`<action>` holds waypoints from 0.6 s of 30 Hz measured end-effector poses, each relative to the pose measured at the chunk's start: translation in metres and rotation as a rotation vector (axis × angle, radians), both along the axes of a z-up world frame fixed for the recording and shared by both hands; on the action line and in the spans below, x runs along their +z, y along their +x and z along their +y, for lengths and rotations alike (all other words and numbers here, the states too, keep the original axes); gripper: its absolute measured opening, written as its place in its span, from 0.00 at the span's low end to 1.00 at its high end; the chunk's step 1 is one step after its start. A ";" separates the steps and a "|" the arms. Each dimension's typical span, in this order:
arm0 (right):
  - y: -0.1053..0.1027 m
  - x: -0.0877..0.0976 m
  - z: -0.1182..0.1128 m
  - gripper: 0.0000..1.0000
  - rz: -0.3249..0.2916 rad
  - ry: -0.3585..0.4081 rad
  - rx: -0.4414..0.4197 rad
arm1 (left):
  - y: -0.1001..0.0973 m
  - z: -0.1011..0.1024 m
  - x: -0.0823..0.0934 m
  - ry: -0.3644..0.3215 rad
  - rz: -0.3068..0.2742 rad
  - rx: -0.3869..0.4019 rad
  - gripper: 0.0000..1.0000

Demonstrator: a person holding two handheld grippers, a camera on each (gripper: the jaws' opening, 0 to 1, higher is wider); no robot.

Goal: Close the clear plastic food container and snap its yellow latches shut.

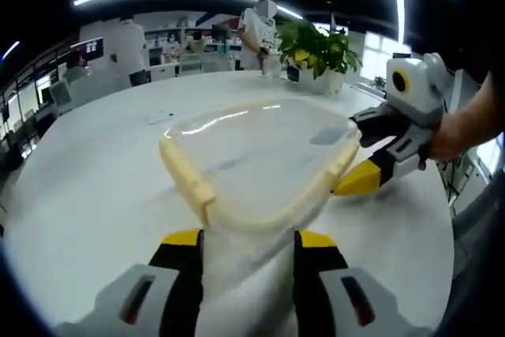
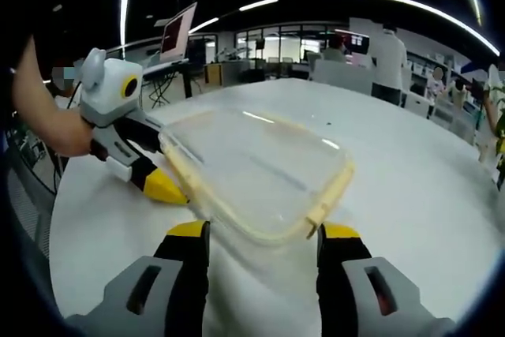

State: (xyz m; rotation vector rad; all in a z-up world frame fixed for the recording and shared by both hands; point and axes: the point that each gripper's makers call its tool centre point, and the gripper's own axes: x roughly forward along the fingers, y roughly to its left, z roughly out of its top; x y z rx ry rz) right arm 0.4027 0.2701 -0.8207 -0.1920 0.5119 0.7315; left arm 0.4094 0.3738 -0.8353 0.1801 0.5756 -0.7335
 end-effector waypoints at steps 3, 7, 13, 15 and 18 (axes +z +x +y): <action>0.002 0.000 0.001 0.52 -0.004 0.004 -0.001 | 0.002 0.002 -0.001 0.012 -0.010 -0.003 0.39; 0.003 0.000 0.001 0.52 0.002 0.017 -0.011 | 0.004 0.002 -0.001 0.016 -0.021 -0.005 0.39; 0.003 -0.001 -0.001 0.50 0.000 0.017 -0.008 | 0.004 0.002 -0.001 -0.002 -0.010 0.004 0.39; 0.002 0.000 -0.002 0.49 0.008 0.031 -0.017 | 0.002 0.003 0.000 -0.004 -0.012 0.004 0.39; -0.002 0.000 -0.003 0.47 0.003 0.015 -0.009 | 0.001 0.004 0.001 -0.006 -0.017 0.008 0.39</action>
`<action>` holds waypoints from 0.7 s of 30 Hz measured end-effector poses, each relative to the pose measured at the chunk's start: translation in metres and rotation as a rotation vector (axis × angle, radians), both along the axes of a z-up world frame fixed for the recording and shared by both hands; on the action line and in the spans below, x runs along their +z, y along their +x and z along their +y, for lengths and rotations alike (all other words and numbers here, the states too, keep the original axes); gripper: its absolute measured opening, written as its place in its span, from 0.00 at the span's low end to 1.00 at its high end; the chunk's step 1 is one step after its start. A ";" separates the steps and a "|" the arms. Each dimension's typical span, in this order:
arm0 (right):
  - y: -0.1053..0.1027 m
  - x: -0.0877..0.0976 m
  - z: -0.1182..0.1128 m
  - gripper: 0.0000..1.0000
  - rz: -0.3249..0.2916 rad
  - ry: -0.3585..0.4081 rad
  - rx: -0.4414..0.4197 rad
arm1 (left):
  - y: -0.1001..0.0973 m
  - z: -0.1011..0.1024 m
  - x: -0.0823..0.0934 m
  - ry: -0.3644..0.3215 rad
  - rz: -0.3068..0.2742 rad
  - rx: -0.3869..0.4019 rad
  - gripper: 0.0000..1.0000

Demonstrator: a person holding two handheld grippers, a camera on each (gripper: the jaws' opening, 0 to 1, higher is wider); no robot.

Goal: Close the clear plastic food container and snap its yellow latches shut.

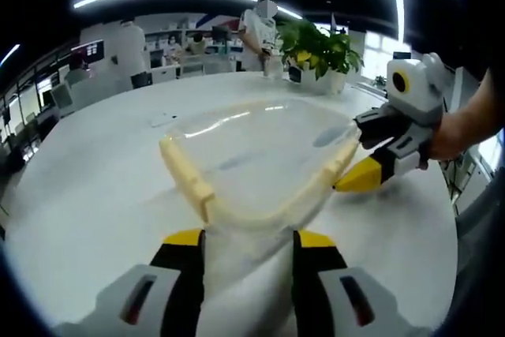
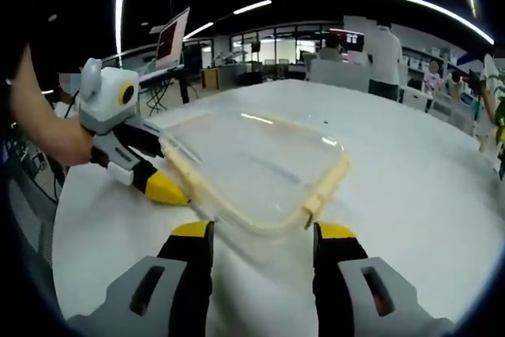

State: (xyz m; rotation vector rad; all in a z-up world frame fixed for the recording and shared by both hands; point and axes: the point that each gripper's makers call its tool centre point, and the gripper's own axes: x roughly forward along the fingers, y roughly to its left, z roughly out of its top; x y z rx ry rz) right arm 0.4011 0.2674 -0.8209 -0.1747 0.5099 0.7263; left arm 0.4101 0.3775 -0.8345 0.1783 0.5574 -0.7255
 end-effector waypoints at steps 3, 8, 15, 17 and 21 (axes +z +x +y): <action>-0.003 -0.001 0.002 0.49 0.002 -0.004 0.011 | 0.000 0.000 0.001 -0.003 -0.005 0.006 0.39; -0.008 -0.004 0.005 0.55 0.002 -0.035 0.039 | -0.001 0.002 0.002 -0.041 0.009 0.030 0.39; -0.007 0.000 0.006 0.62 0.004 0.031 -0.002 | -0.005 0.008 0.003 -0.061 0.011 0.053 0.42; -0.008 -0.001 0.006 0.66 0.014 0.043 -0.010 | -0.005 0.009 0.005 -0.079 0.008 0.063 0.45; -0.009 0.004 0.012 0.84 0.053 0.169 -0.035 | -0.004 0.002 0.012 -0.191 0.013 0.087 0.68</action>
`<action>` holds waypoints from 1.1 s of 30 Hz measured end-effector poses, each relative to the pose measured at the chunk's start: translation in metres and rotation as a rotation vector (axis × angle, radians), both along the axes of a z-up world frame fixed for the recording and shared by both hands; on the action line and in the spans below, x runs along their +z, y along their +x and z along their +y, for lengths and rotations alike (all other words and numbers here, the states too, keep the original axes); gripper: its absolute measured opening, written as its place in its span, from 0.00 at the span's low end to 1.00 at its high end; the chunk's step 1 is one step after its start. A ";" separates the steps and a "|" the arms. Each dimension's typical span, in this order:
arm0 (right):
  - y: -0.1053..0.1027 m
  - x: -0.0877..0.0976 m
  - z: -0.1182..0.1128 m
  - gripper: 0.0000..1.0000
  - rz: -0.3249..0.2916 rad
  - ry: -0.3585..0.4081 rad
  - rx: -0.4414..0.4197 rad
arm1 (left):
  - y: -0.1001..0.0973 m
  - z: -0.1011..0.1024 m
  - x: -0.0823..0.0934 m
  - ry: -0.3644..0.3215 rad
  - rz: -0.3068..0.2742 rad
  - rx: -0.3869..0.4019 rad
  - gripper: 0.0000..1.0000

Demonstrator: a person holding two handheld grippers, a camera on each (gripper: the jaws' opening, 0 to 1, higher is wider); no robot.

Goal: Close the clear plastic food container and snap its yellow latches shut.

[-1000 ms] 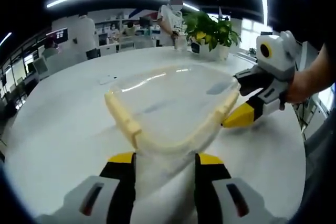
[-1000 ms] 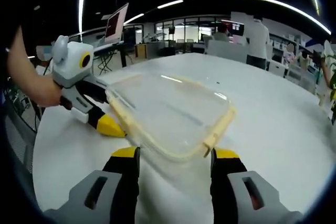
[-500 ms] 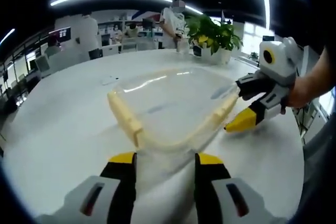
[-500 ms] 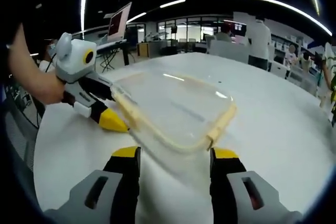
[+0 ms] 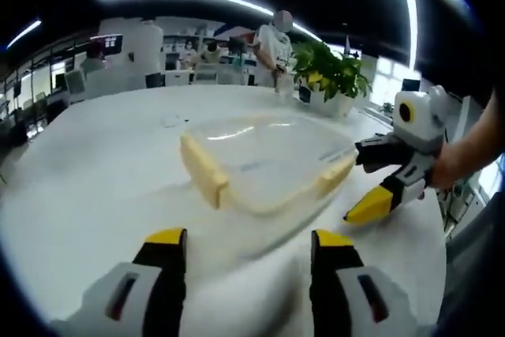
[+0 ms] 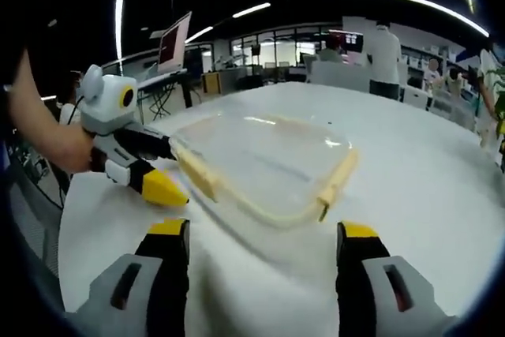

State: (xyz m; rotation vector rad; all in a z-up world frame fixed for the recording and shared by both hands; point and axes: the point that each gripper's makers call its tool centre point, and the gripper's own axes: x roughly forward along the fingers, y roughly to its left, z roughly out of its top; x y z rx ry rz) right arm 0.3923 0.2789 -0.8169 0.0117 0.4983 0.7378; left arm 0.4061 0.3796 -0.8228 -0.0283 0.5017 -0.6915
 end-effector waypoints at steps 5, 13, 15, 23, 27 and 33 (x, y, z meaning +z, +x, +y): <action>-0.006 -0.005 0.000 1.00 0.040 0.044 0.005 | -0.014 -0.002 -0.006 0.037 0.013 -0.037 0.93; -0.008 -0.005 -0.004 1.00 0.041 0.041 -0.011 | -0.011 0.003 -0.006 0.029 0.014 -0.021 0.99; -0.008 -0.005 -0.004 1.00 0.036 0.039 -0.010 | -0.013 0.004 -0.005 0.035 0.009 -0.022 0.99; -0.013 -0.001 -0.007 0.98 0.030 0.026 -0.014 | -0.014 0.007 0.001 0.015 0.012 0.004 0.98; -0.015 0.002 -0.012 0.96 0.029 0.030 -0.031 | -0.016 0.011 0.003 0.011 0.017 0.022 0.95; -0.016 0.006 -0.026 0.94 0.035 0.054 -0.082 | -0.016 0.027 0.011 -0.001 -0.011 0.091 0.95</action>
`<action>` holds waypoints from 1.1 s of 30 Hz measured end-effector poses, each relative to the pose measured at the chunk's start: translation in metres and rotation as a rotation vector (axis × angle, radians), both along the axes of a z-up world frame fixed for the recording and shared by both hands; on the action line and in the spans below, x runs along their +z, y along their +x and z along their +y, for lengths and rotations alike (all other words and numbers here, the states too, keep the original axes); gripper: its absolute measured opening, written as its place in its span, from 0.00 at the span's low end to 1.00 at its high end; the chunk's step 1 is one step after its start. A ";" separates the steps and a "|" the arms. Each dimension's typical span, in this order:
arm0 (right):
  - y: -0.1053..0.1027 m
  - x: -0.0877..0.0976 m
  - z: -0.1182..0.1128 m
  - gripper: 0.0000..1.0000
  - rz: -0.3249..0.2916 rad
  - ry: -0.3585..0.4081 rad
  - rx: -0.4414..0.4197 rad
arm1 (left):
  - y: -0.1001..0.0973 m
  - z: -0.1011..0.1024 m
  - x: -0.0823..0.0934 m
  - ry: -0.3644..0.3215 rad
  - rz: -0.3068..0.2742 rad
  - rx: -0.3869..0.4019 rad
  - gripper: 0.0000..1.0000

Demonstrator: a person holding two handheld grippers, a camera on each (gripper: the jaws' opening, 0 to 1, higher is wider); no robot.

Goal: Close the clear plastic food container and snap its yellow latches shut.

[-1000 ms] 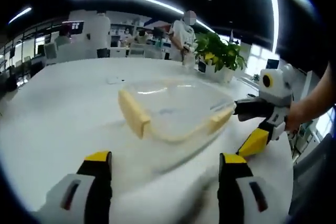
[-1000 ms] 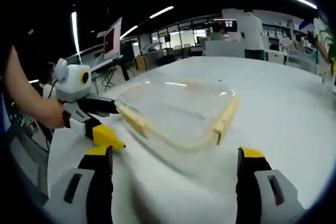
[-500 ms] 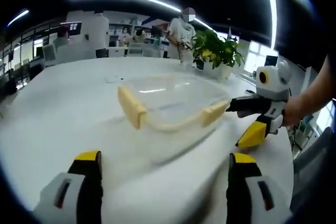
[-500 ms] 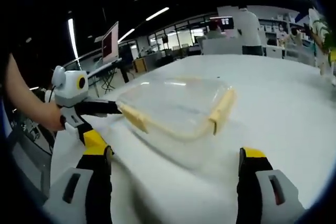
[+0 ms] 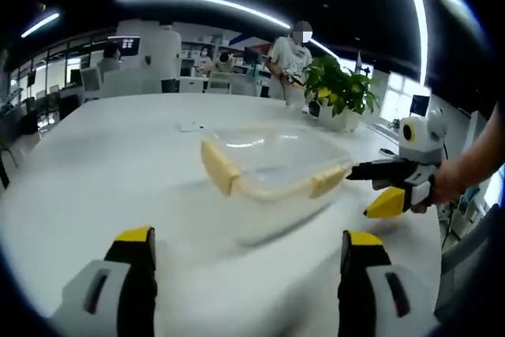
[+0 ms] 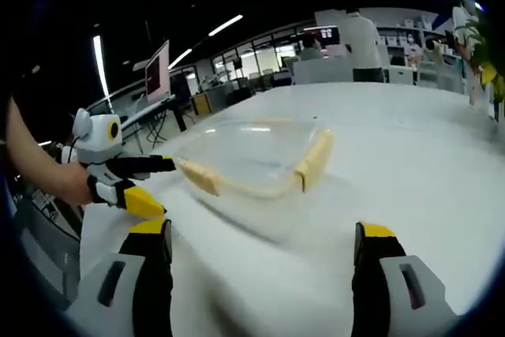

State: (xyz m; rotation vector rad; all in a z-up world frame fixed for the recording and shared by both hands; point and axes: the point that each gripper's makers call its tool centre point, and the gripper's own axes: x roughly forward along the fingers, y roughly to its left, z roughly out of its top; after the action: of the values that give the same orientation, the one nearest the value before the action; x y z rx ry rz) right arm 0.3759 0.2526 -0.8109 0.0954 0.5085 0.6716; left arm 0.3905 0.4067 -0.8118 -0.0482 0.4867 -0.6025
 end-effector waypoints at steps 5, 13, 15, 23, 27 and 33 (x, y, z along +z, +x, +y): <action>-0.006 0.001 -0.006 0.93 -0.003 -0.018 -0.006 | -0.003 0.008 -0.002 -0.011 0.017 0.015 0.92; -0.010 0.007 -0.016 0.92 -0.001 0.002 -0.062 | -0.009 0.015 0.003 -0.024 0.013 0.021 0.91; -0.011 0.009 -0.020 0.91 0.003 0.010 -0.085 | -0.010 0.019 0.004 -0.029 0.016 0.028 0.91; -0.020 0.017 -0.034 0.90 0.004 0.020 -0.124 | -0.016 0.037 0.010 -0.051 0.028 0.071 0.89; -0.025 0.017 -0.044 0.89 0.020 0.044 -0.174 | -0.021 0.045 0.009 -0.050 0.030 0.084 0.89; -0.032 0.022 -0.054 0.88 0.021 0.070 -0.229 | -0.029 0.054 0.013 -0.051 0.026 0.097 0.88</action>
State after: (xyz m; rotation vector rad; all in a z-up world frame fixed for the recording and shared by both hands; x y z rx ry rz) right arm 0.3444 0.1983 -0.7888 0.2238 0.4853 0.4644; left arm 0.3616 0.4603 -0.7987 -0.1275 0.4913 -0.5198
